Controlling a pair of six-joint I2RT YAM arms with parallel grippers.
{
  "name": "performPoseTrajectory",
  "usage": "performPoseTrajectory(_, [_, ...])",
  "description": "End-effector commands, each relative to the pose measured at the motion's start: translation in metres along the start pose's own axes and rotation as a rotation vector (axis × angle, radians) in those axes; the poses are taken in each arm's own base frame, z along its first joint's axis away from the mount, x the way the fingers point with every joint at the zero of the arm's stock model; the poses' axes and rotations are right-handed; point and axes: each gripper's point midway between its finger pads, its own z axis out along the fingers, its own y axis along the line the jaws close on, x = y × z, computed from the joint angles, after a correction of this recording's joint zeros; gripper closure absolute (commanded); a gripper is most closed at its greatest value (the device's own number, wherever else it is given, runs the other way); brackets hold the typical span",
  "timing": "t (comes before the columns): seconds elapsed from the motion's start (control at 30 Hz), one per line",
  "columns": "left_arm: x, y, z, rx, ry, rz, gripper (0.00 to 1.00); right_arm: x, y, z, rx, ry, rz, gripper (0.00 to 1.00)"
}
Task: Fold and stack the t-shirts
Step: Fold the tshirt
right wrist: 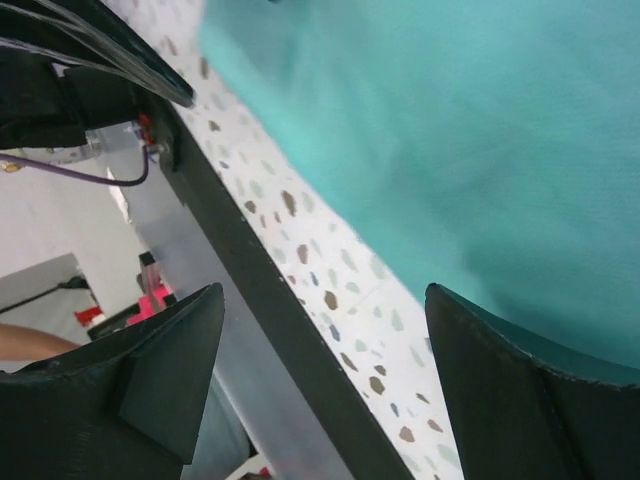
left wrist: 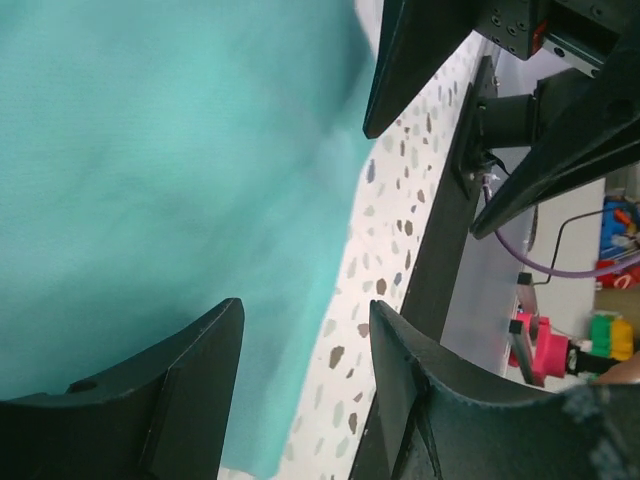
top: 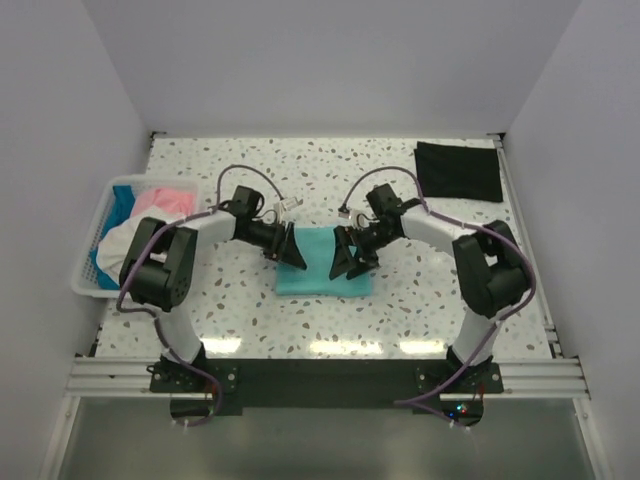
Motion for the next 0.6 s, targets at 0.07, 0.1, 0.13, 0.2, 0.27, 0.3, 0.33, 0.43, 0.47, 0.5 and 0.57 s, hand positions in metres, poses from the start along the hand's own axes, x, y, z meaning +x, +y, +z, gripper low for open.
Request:
performPoseTrajectory(0.07, [0.019,-0.053,-0.005,0.075,-0.005,0.081,0.41,-0.002,0.073,-0.013,-0.127,-0.085,-0.146,0.15])
performPoseTrajectory(0.1, [0.021,-0.060,-0.004,0.083,-0.011,0.038,0.41,0.001,0.079,-0.006,-0.144,-0.070,-0.151,0.15])
performPoseTrajectory(0.13, [0.023,-0.061,-0.001,0.084,-0.013,0.025,0.41,0.002,0.081,-0.002,-0.153,-0.061,-0.132,0.16])
performPoseTrajectory(0.2, [0.035,-0.059,0.008,0.097,0.004,-0.024,0.41,0.004,0.076,0.014,-0.162,-0.036,-0.114,0.18])
performPoseTrajectory(0.27, [0.042,-0.051,0.016,0.088,0.017,-0.069,0.40,0.003,0.065,0.030,-0.173,-0.016,-0.044,0.20])
performPoseTrajectory(0.3, [0.052,-0.041,0.022,0.084,0.043,-0.143,0.40,0.004,0.062,0.034,-0.180,-0.005,-0.017,0.20])
performPoseTrajectory(0.33, [0.057,-0.032,0.025,0.063,0.056,-0.171,0.40,0.005,0.055,0.039,-0.175,0.003,0.006,0.20])
performPoseTrajectory(0.43, [0.064,0.005,0.031,-0.011,0.076,-0.208,0.40,0.016,0.017,0.056,-0.124,0.051,0.028,0.20])
performPoseTrajectory(0.47, [0.066,0.012,0.031,-0.016,0.074,-0.232,0.40,0.023,0.006,0.058,-0.116,0.068,0.055,0.20])
performPoseTrajectory(0.5, [0.069,0.026,0.029,-0.024,0.071,-0.268,0.40,0.026,-0.014,0.059,-0.104,0.078,0.085,0.21])
performPoseTrajectory(0.57, [0.076,0.035,0.027,-0.023,0.079,-0.302,0.40,0.042,-0.030,0.056,-0.099,0.118,0.127,0.22])
